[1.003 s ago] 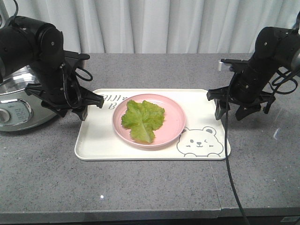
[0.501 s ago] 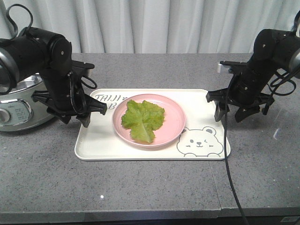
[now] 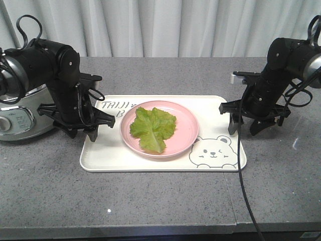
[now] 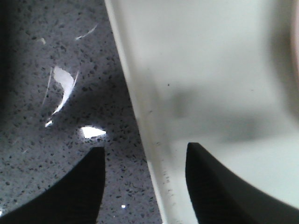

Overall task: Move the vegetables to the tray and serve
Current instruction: 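Lower both grippers onto the tray's side edges and close them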

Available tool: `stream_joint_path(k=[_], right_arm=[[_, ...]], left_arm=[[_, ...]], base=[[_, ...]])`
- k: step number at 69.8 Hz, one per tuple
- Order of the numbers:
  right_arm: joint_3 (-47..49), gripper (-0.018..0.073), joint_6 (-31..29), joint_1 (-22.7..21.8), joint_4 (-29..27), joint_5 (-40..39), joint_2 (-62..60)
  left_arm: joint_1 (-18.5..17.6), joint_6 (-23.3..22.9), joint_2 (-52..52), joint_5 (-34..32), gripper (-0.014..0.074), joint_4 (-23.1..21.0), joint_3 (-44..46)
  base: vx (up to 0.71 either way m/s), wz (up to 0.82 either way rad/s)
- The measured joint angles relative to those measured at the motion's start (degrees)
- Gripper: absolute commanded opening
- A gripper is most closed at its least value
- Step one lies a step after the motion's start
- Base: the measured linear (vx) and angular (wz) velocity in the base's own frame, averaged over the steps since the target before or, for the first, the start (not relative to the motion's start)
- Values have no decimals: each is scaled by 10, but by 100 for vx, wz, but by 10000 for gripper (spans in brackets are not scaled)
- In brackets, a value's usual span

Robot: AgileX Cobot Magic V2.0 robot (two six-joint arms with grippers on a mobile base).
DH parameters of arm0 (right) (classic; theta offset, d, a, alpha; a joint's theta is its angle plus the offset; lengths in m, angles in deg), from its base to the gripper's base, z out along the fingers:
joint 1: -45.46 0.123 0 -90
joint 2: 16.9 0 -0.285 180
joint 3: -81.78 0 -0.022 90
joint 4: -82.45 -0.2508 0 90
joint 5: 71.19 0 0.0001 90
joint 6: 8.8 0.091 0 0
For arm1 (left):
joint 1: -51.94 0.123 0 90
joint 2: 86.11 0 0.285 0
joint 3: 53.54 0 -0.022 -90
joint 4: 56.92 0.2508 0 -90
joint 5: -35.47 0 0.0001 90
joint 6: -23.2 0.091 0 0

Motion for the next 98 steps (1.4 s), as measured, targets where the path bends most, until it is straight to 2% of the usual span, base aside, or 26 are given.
stream_joint_path(k=[26, 50, 63, 79, 90, 98], right_arm=[[0, 428, -2, 0, 1, -1, 7], [0, 335, -2, 0, 2, -1, 8], [0, 232, -4, 0, -1, -2, 10], [0, 71, -18, 0, -15, -2, 11], [0, -11, -31, 0, -24, -2, 12], [0, -11, -30, -2, -26, -1, 12]], left_arm=[[0, 12, -26, -4, 370, -28, 0], [1, 17, -28, -5, 358, -34, 0], [2, 33, -28, -6, 242, -48, 1], [6, 41, -28, -5, 4, -55, 1], [9, 42, -28, -5, -8, -65, 1], [11, 54, -28, -4, -7, -75, 1]], base=[[0, 0], [0, 0], [0, 0], [0, 0], [0, 0], [0, 0]])
